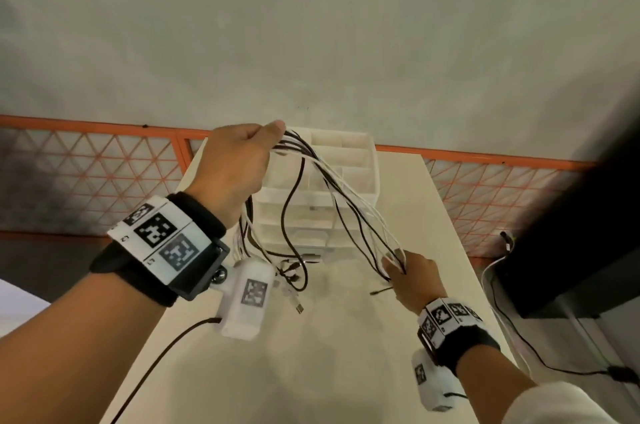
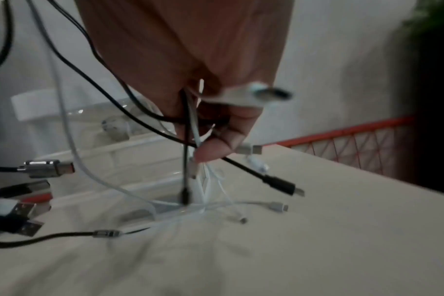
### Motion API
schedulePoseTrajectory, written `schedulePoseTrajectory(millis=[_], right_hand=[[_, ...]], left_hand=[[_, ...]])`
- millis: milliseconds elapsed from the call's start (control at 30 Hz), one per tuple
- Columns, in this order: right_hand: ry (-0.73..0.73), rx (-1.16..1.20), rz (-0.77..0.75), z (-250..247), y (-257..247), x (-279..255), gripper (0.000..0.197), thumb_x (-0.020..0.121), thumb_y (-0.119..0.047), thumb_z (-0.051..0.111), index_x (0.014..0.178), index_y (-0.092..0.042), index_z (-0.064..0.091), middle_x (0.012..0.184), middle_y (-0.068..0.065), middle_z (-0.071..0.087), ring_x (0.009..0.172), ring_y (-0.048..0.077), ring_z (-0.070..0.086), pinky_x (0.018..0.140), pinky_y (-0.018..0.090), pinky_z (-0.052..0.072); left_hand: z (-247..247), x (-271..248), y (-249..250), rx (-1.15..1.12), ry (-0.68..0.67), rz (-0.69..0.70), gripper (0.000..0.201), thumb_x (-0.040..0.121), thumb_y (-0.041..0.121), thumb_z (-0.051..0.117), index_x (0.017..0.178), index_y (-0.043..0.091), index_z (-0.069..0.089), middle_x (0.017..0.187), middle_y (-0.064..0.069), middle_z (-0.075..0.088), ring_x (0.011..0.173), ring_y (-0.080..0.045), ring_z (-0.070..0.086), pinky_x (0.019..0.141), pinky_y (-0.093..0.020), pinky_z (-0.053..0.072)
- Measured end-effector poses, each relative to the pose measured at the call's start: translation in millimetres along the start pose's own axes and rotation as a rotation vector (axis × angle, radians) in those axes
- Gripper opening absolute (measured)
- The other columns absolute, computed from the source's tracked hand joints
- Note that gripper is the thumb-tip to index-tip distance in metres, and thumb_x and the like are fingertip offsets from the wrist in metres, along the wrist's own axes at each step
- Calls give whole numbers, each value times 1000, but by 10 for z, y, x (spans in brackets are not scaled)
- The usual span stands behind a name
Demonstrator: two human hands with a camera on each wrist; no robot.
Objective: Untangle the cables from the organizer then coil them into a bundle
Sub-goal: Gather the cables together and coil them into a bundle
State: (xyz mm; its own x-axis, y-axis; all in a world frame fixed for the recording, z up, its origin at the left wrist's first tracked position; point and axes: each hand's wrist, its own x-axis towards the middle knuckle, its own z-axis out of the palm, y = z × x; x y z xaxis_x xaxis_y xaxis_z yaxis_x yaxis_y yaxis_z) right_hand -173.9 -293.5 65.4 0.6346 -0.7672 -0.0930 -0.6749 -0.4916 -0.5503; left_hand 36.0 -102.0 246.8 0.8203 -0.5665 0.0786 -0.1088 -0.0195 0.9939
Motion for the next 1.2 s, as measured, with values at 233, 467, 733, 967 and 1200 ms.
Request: schedulePoseTrajectory(millis=[233,467,733,967,1200], right_hand=[[-152,-35,147,29,159,88,24,101,-37,52,123,-31,62,111,9,70,92,29,68,72,25,51],[-37,6,337,-76,341,118,43,90,-44,69,126,-22,66,112,9,73,100,29,71,83,27,53],[-62,202,-26,-640,-477,-13,80,77,-21,84,146,-34,46,128,7,57,104,19,57,81,27,46],[-28,57,-388,-888,-1529,-317,27,79,-45,74,106,-42,69,64,-15,53,67,7,54,63,27,43],[146,-72,-222,-931,-1289,-47,23,87,-44,67,72,-27,62,73,-2,63,77,25,61,65,28,42]], left_hand=[[-25,-18,110,-100,20,-1,55,96,28,62,49,25,33,42,11,24,39,-11,16,42,-23,16],[-64,-88,58,-55,-83,24,37,97,34,59,67,15,69,43,10,24,43,-13,15,45,-25,14],[109,-154,-95,248,-72,165,50,96,41,57,58,13,42,53,0,28,45,-13,22,52,-30,22],[366,-322,-203,534,-326,325,42,98,44,52,62,21,53,52,17,55,50,-2,48,52,-20,33],[104,-296,-617,497,-426,232,42,86,51,65,62,21,48,49,13,40,47,-4,36,50,-19,27]])
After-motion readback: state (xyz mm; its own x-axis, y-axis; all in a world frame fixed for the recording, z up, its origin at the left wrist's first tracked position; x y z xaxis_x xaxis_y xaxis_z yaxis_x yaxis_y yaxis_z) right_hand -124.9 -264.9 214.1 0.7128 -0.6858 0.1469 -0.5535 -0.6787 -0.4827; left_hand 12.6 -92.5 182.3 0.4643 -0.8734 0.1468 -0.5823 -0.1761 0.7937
